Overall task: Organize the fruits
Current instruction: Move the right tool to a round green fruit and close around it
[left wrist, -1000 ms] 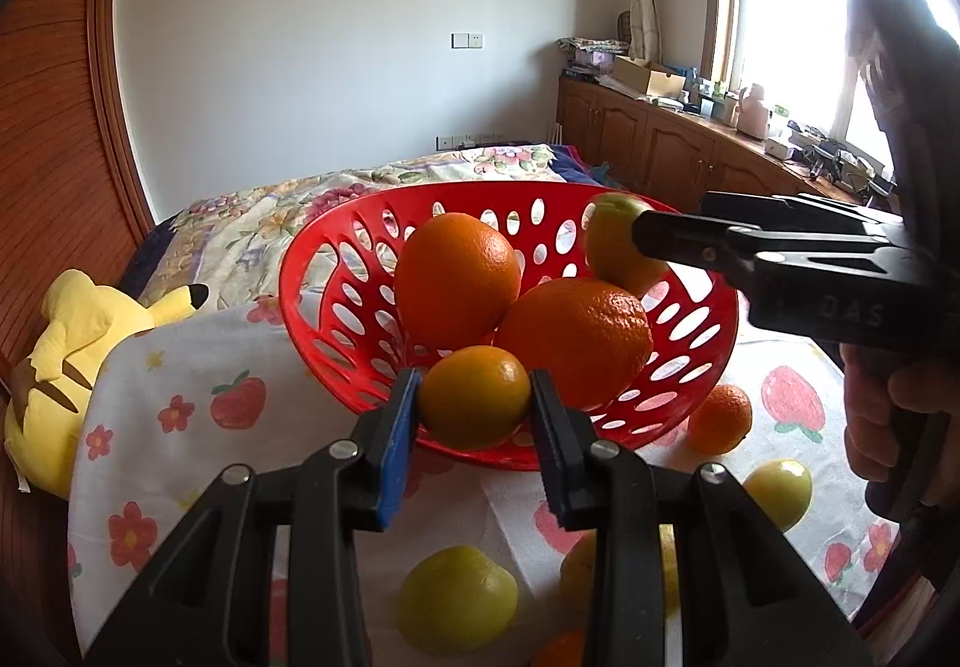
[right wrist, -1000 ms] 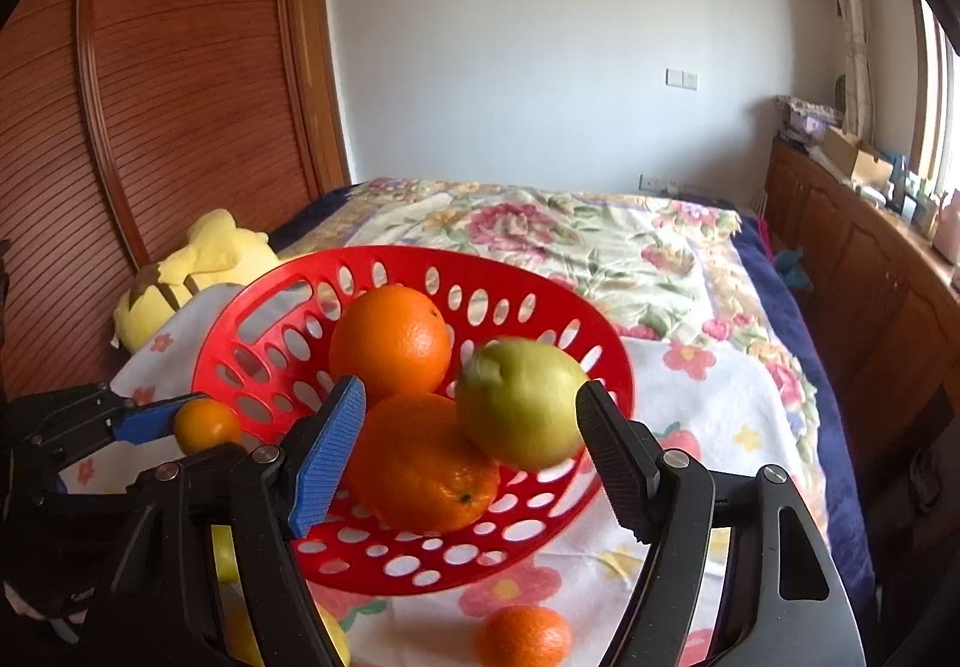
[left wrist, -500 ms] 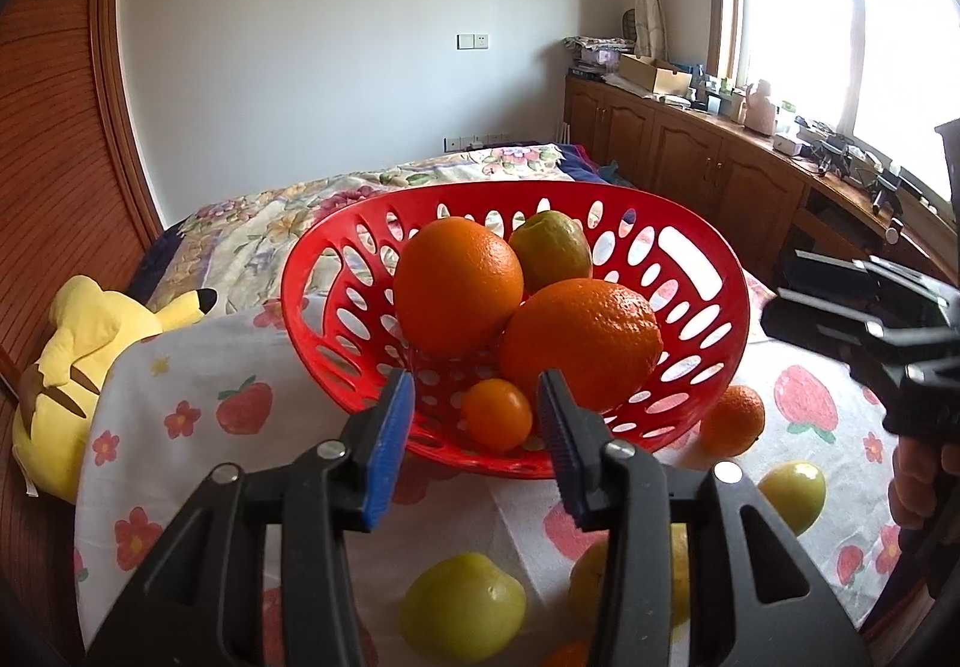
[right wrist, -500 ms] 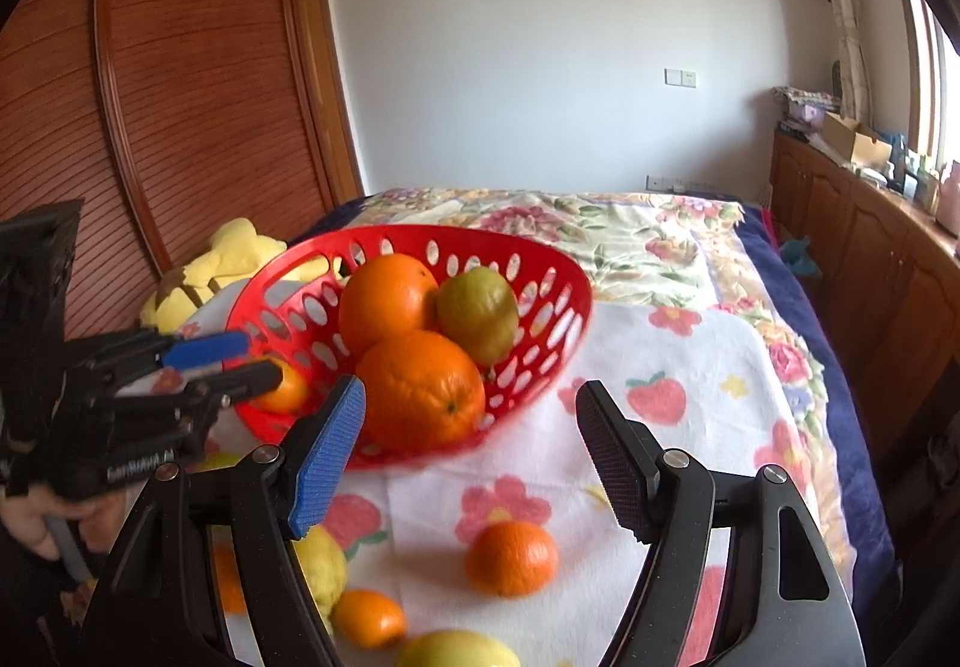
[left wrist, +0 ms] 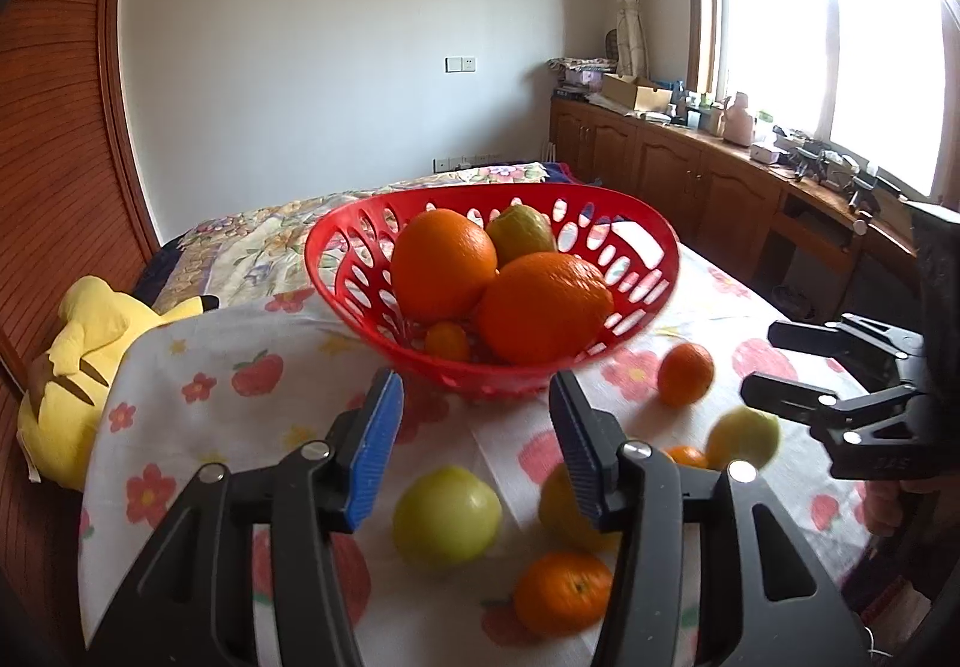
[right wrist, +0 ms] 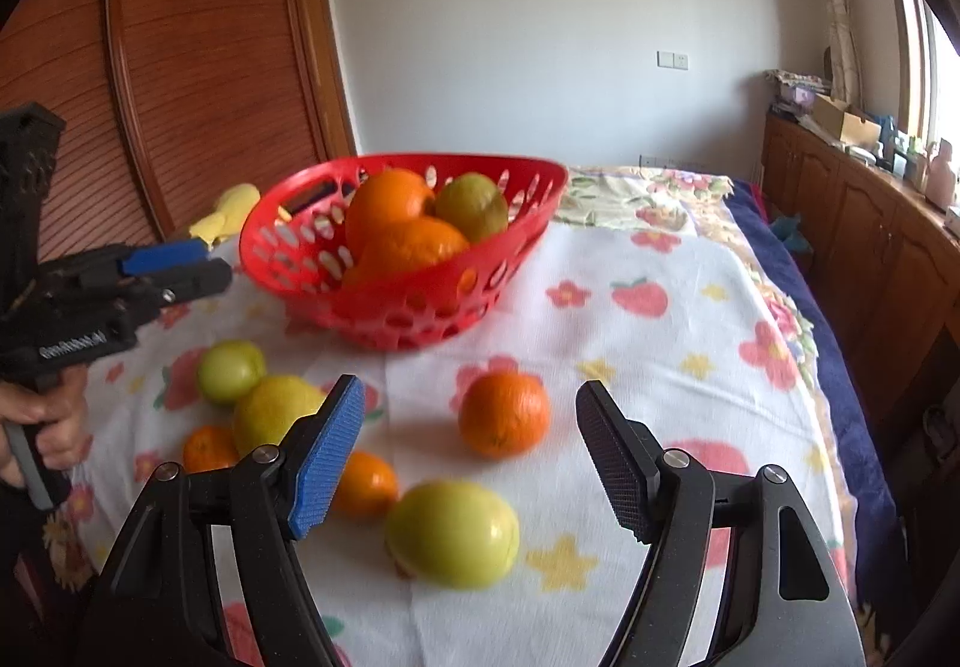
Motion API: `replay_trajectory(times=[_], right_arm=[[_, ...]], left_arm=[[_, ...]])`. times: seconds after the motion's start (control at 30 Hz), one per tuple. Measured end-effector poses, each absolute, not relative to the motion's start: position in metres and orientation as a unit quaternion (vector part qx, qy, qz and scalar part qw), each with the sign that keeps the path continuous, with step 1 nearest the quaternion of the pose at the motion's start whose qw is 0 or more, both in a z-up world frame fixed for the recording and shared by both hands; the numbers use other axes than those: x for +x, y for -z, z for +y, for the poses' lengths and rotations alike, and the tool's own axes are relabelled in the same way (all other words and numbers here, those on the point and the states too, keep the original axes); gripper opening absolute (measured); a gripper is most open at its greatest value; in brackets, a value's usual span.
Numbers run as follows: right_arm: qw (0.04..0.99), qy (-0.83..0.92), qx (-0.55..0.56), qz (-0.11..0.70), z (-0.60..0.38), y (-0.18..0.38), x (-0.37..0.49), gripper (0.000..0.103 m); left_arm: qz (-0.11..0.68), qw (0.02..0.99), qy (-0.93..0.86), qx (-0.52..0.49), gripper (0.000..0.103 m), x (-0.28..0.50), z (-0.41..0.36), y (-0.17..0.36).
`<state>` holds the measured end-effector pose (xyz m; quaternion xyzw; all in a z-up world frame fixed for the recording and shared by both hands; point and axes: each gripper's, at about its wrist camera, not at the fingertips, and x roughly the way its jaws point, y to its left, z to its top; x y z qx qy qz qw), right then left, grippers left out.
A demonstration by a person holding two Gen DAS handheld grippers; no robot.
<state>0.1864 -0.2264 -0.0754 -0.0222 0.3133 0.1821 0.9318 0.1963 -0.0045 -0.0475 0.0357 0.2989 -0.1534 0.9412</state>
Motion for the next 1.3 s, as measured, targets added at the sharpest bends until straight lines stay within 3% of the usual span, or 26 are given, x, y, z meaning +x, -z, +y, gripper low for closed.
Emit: replay_trajectory(times=[0.57,0.93,1.17,1.3], right_arm=[[0.921,-0.188,-0.037,0.339,-0.22,0.101,0.175,0.075],[0.911,-0.181,-0.049,0.367,-0.215,0.117,0.18,0.074],[0.907,-0.186,-0.057,0.374,-0.212,0.12,0.18,0.058],[0.908,-0.182,-0.061,0.372,-0.21,0.12,0.179,0.058]], left_arm=[[0.33,0.929,0.164,0.03,0.054,0.153,-0.004,0.102],[0.315,0.933,0.171,0.024,0.057,0.146,-0.002,0.107],[0.311,0.935,0.17,0.024,0.058,0.145,-0.003,0.107],[0.311,0.935,0.171,0.023,0.059,0.146,-0.003,0.108]])
